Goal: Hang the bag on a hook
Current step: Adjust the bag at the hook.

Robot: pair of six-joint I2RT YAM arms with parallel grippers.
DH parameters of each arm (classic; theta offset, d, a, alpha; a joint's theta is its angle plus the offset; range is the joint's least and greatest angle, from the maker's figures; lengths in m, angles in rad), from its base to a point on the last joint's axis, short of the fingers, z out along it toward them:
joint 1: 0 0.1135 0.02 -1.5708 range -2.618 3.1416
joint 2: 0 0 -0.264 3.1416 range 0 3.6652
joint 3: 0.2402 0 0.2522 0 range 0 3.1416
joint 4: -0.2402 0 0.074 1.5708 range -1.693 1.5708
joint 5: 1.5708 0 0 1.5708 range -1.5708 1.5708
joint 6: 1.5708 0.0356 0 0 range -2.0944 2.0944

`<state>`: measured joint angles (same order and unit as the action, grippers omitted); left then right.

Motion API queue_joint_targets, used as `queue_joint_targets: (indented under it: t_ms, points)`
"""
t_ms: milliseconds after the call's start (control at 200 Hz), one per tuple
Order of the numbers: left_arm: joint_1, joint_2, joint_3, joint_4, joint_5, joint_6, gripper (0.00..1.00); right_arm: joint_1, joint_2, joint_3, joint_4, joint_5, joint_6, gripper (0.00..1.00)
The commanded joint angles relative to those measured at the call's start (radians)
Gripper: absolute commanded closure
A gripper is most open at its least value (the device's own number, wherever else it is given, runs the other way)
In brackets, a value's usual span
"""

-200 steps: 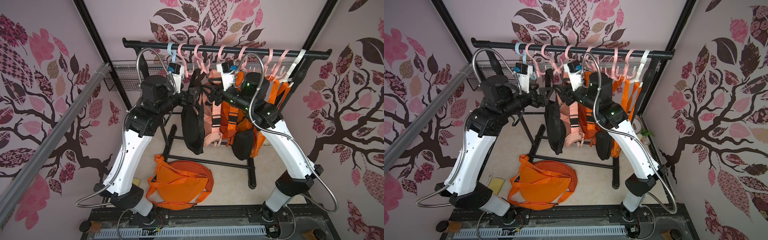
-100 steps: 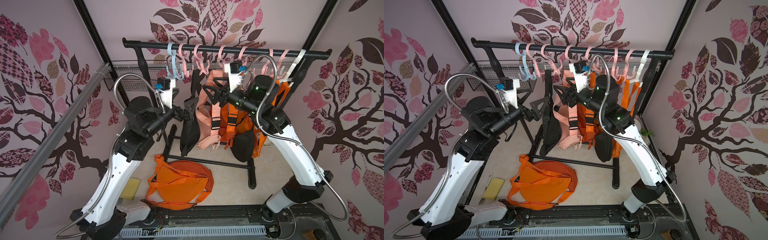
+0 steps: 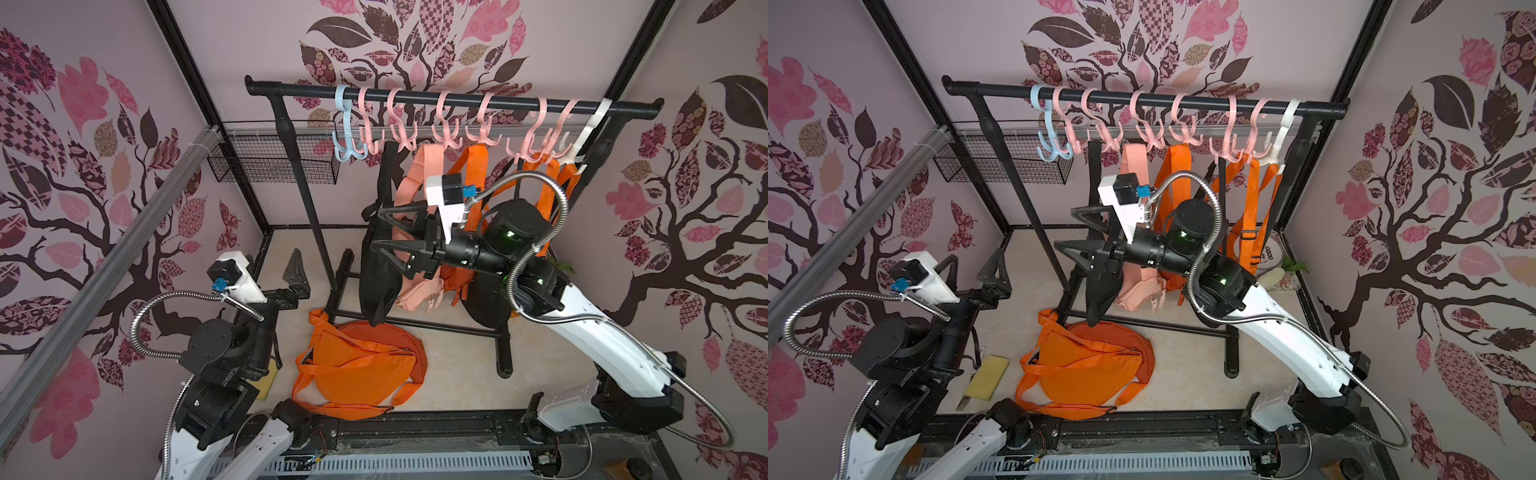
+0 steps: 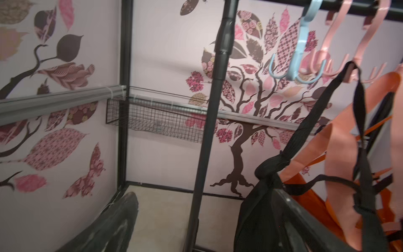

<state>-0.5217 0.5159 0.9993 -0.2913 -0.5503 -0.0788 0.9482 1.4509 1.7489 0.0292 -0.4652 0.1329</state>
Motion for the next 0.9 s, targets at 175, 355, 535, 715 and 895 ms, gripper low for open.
queue_joint_targets:
  t_ms: [175,355,535,715,895]
  points:
    - [0.004,-0.151,-0.265,0.024,-0.14,-0.004,0.02,0.032,0.324,0.074,0.083,0.097,0.048,0.24]
    - [0.005,-0.212,-0.346,0.058,-0.147,-0.006,0.02,0.029,0.526,0.185,0.08,0.423,0.035,0.23]
    - [0.005,-0.228,-0.374,0.059,-0.13,-0.022,0.02,0.01,0.61,0.209,0.159,0.688,-0.005,0.19]
    - [0.003,-0.241,-0.389,0.066,-0.111,-0.02,0.02,-0.074,0.607,0.19,0.143,0.812,0.077,0.18]
    - [-0.006,-0.247,-0.389,0.067,-0.103,-0.018,0.02,-0.17,0.536,0.066,0.15,0.916,0.172,0.18]
